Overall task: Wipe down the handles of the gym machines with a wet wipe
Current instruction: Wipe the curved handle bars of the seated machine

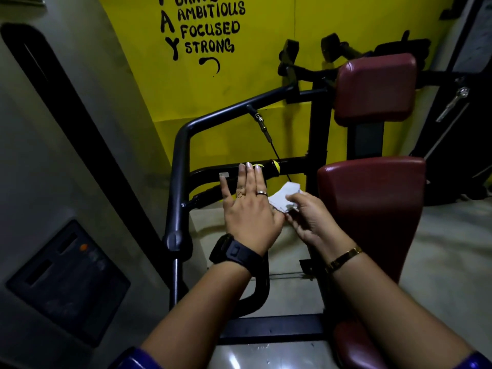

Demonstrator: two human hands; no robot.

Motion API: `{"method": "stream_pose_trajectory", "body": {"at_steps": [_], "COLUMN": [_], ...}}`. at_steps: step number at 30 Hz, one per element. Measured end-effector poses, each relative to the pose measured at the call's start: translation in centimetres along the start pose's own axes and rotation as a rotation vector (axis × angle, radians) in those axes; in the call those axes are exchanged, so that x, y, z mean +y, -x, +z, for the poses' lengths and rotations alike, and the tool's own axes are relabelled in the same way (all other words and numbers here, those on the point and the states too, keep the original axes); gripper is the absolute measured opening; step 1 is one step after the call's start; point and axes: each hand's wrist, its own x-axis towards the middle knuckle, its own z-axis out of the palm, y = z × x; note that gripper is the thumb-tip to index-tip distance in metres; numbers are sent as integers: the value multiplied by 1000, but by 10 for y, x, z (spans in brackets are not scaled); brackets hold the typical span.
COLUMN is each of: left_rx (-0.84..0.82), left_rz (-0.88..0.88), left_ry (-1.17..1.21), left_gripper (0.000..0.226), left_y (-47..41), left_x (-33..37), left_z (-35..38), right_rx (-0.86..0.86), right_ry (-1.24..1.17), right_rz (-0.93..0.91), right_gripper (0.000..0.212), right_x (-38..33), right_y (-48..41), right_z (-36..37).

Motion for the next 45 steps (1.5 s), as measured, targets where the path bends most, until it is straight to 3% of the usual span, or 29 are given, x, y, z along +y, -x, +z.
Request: {"method": "stream_pose_trajectory", "body": {"at_steps": [3, 8, 13, 16, 20, 24, 30, 33, 38, 43, 45], "left_rx": [-24, -65, -95, -82, -24, 30, 112, 102, 177, 164, 135], "left_rz": [-15, -50, -175, -330, -429, -421, -378, -391, -430, -434, -437], "left_ry": [-4, -26, -54, 35, 52, 70, 73, 1, -86, -90, -69], "left_gripper": [87, 84, 81, 76, 76, 76, 70, 69, 71, 72, 73], "left_y": [-11, -15, -15, -19, -25, -24, -21, -19, -18, -18, -18], "left_x": [3, 6, 18, 32, 44, 45, 42, 44, 46, 47, 48], "left_z": [-3, -6, -8, -5, 4, 12, 22, 24, 29, 29, 27], "right_rx": [-9, 194, -242, -394, -481, -475, -380, -469, -625, -383, -389], "right_ry": [280, 838, 1511, 1742, 1743, 1639, 1511, 1538, 1455, 1430, 1452], "right_rz": [-269, -810, -1061, -1301, -1600, -1791, -1784, -1813, -1962, -1887, -1843], "right_gripper": [35, 53, 45, 46, 38, 49, 41, 35, 44, 54, 52], "right_x": [-12, -26, -17, -13, -13, -15, -14, -14, -11, -15, -15], "right_y": [-3, -27, -70, -88, -105, -119, -126, -120, -129, -141, -140], "right_z": [1, 4, 14, 9, -14, -39, -18, -7, -31, -37, -24]}}
